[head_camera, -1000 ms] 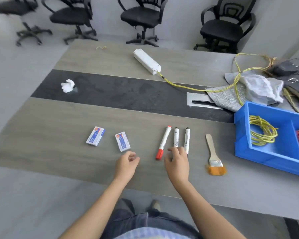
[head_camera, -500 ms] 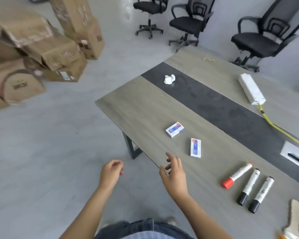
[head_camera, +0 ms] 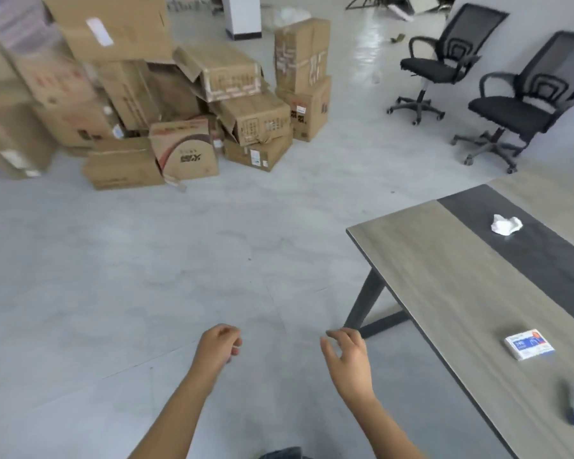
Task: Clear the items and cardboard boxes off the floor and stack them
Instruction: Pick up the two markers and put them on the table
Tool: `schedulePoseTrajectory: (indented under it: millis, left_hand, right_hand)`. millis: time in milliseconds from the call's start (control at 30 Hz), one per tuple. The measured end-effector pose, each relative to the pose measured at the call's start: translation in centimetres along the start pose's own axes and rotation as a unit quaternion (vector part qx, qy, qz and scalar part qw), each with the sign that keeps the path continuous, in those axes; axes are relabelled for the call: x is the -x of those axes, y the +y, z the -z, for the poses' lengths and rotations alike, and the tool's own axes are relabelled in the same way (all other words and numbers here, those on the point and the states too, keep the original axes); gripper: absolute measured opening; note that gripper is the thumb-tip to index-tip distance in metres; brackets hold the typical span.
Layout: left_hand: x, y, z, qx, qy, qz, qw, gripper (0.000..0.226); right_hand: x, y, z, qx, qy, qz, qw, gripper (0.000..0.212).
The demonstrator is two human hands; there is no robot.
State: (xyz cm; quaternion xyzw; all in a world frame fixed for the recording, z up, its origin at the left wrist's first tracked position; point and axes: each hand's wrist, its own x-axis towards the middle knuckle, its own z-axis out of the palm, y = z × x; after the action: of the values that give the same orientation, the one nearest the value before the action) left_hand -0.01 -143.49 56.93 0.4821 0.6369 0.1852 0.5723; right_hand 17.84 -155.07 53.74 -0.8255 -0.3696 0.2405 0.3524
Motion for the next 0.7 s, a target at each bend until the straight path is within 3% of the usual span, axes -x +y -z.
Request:
schedulePoseTrajectory:
  millis: [167,400,700]
  left_hand:
    - [-2.1,-0.9,7.4,0.071,0.079,0.025,0.994,0.013]
    - [-4.6,-2.5,9.0,0.13,0.105,0.097,0.981,0.013]
    - [-12.3,4.0,11.5,0.197,0.264,0.085,0.94,0.015]
  right_hand:
    - [-3.1,-5.2,-4.6,0.026,-0.067,0.06,0.996,0.028]
    - [-7.7,-7.3,-8.7,0.073,-0.163,0.081,0.981,0.026]
    - [-21.4,-14.8,-13.8,0.061,-0.245,0.179,0.951,0.02]
